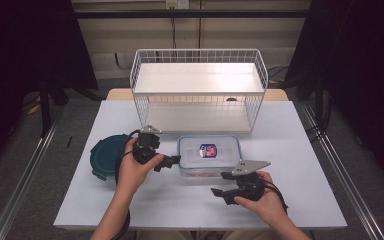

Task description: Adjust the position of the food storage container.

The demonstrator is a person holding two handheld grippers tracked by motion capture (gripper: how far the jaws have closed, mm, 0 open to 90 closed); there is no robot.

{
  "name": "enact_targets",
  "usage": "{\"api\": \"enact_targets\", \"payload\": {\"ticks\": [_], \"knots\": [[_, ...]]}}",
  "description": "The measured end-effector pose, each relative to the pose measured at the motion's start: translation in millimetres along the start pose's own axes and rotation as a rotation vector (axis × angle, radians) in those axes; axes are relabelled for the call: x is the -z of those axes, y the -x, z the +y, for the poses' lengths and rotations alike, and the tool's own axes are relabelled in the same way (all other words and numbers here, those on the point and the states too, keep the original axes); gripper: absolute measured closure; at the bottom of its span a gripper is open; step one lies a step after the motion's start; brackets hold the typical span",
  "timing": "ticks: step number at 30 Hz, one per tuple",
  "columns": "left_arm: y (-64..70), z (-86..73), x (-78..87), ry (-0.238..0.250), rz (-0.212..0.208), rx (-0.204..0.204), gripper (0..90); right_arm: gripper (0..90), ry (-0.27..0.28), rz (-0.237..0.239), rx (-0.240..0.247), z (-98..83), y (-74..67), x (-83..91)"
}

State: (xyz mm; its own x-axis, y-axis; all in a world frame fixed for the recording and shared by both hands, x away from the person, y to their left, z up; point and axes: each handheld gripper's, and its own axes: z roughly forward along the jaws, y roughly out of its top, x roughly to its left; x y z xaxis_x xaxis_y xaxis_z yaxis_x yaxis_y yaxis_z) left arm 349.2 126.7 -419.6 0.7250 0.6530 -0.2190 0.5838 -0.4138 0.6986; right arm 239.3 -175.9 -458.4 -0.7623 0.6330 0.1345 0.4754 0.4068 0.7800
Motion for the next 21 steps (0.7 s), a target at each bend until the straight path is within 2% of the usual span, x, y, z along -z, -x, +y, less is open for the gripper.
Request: {"api": "enact_targets", "payload": {"ticks": [1,2,4,13,16,21], "knots": [[-0.7,0.8,-0.1,-0.013,-0.002,-0.019,0.0,30.8,0.001,-0.004,0.004,-0.7,0.1,1.1],[0.9,1.3,-1.9,0.000,-0.002,0.000,0.0,29.6,-0.002,-0.003,0.007,-1.6,0.4,2.1],[0.9,2.5,-3.9,-0.004,-0.010,-0.012,0.0,28.6,-0.008,-0.004,0.006,-3.7,0.5,4.1],[4.2,7.7,-11.6,0.004,-0.026,-0.005,0.0,25.8,-0.015,-0.029,-0.010,-14.9,5.7,18.9],[5.5,10.2,-13.8,-0.006,-0.032,-0.016,0.0,24.1,-0.005,-0.058,-0.032,-19.8,13.9,30.1],[6.5,11.0,-14.9,-0.011,-0.035,-0.021,0.0,21.6,0.000,-0.092,-0.054,-23.0,22.4,37.5]]}}
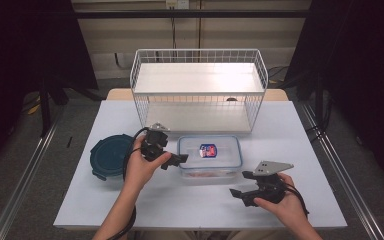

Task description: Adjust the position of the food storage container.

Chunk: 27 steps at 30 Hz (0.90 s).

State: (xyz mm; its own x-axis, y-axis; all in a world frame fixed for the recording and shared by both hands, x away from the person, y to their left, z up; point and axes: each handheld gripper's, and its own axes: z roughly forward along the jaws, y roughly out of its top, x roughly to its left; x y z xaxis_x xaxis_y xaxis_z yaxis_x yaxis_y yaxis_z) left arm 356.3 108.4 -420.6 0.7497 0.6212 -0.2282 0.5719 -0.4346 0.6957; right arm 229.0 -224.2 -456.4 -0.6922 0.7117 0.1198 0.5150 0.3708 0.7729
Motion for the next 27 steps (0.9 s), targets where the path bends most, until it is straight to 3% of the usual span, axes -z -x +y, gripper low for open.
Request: {"api": "enact_targets", "payload": {"ticks": [7,14,21,27], "knots": [[-1.6,-0.5,1.5,0.012,0.001,0.016,0.0,19.2,0.020,-0.046,-0.038,-1.7,19.7,9.6],[-1.7,0.1,2.8,0.017,-0.005,0.028,0.0,17.1,0.035,-0.081,-0.068,0.0,30.1,13.5],[-1.2,-1.0,2.1,0.018,-0.005,0.037,0.0,15.1,0.045,-0.095,-0.114,1.8,40.8,15.8],[-2.8,-3.6,3.9,0.017,-0.006,0.047,0.0,15.0,0.048,-0.092,-0.123,3.6,44.6,15.2]]}}
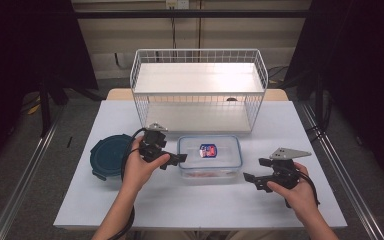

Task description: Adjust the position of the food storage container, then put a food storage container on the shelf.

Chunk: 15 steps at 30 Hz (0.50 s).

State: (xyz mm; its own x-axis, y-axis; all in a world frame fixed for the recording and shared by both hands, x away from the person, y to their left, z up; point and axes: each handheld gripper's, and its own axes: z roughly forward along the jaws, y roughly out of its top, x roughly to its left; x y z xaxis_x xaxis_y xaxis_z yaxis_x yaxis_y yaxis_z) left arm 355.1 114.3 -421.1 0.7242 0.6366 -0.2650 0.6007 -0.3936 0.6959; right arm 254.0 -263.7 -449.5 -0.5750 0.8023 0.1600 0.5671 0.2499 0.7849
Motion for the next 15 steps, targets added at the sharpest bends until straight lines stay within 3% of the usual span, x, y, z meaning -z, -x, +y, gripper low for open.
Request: {"api": "enact_targets", "payload": {"ticks": [6,9,15], "knots": [[-0.3,-3.3,0.9,-0.014,0.002,-0.004,0.0,13.9,0.006,-0.007,-0.012,5.4,1.4,-0.9],[-1.1,-4.7,1.0,-0.008,-0.002,0.017,0.0,13.9,0.016,-0.005,-0.019,7.3,2.7,-1.2],[-2.1,-8.4,0.7,-0.003,-0.023,0.031,0.0,13.8,0.030,0.014,-0.070,12.1,6.4,-5.3]]}}
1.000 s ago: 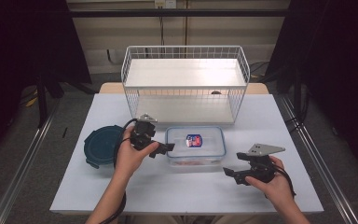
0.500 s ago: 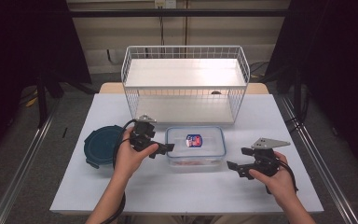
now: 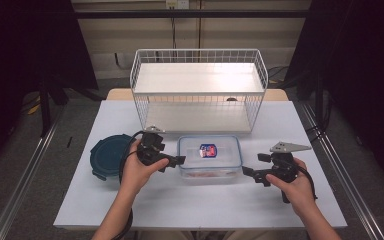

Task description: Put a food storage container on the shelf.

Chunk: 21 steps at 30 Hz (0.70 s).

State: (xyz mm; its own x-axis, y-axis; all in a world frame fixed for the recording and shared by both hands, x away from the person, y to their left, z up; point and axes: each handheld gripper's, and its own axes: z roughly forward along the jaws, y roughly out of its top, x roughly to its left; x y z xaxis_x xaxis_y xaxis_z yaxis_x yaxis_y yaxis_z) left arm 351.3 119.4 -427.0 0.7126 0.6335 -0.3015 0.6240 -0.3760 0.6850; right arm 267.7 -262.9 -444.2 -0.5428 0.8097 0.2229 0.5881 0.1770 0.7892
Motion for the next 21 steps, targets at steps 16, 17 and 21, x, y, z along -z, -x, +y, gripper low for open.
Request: {"api": "enact_targets", "payload": {"ticks": [16,17,21], "knots": [[-6.1,-16.4,-1.3,0.057,-0.100,0.135,5.2,15.7,0.025,0.077,-0.139,11.8,6.6,-15.4],[-6.1,-16.4,-1.3,0.057,-0.100,0.135,6.2,15.7,0.025,0.077,-0.139,11.8,6.6,-15.4],[-6.0,-18.5,-4.0,0.075,-0.128,0.169,9.7,23.0,0.031,0.092,-0.169,12.1,7.4,-17.6]]}}
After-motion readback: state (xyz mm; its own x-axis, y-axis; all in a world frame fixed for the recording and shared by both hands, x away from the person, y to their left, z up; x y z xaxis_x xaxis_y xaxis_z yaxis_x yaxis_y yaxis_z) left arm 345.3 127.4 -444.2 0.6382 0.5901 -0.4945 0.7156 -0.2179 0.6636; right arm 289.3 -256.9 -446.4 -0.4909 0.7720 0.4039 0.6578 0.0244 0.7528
